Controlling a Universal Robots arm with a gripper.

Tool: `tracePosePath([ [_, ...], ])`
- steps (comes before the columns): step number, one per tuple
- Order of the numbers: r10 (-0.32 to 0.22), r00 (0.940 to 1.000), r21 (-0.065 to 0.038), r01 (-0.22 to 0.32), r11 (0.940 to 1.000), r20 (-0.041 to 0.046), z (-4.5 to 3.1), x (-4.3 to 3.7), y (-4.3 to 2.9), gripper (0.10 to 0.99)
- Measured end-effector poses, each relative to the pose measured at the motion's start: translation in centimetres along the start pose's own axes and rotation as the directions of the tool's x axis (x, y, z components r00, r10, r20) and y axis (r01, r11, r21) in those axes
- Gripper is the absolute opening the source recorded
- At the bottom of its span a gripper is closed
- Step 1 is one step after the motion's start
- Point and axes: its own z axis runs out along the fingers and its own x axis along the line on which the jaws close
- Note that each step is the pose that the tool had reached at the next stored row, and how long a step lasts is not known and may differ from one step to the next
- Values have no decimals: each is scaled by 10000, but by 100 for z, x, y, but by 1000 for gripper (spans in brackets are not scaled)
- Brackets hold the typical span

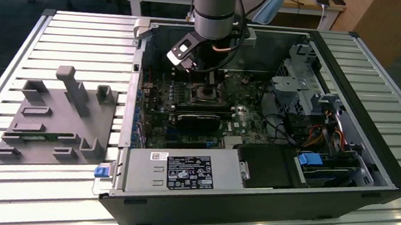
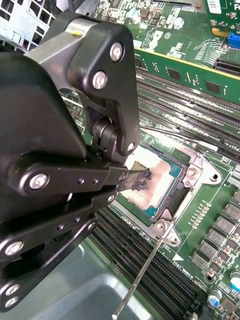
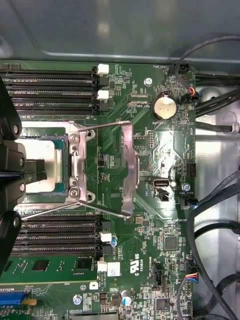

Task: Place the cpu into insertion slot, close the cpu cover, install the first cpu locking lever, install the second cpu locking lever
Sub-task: 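Place the cpu into insertion slot, then close the cpu cover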

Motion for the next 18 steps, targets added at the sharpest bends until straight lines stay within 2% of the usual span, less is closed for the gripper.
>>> tracePosePath([
  [11, 0, 10000, 1, 0, 10000, 1, -24, -1, 1, 106],
  [18, 0, 10000, 0, 0, 10000, 0, -69, -2, 5, 106],
])
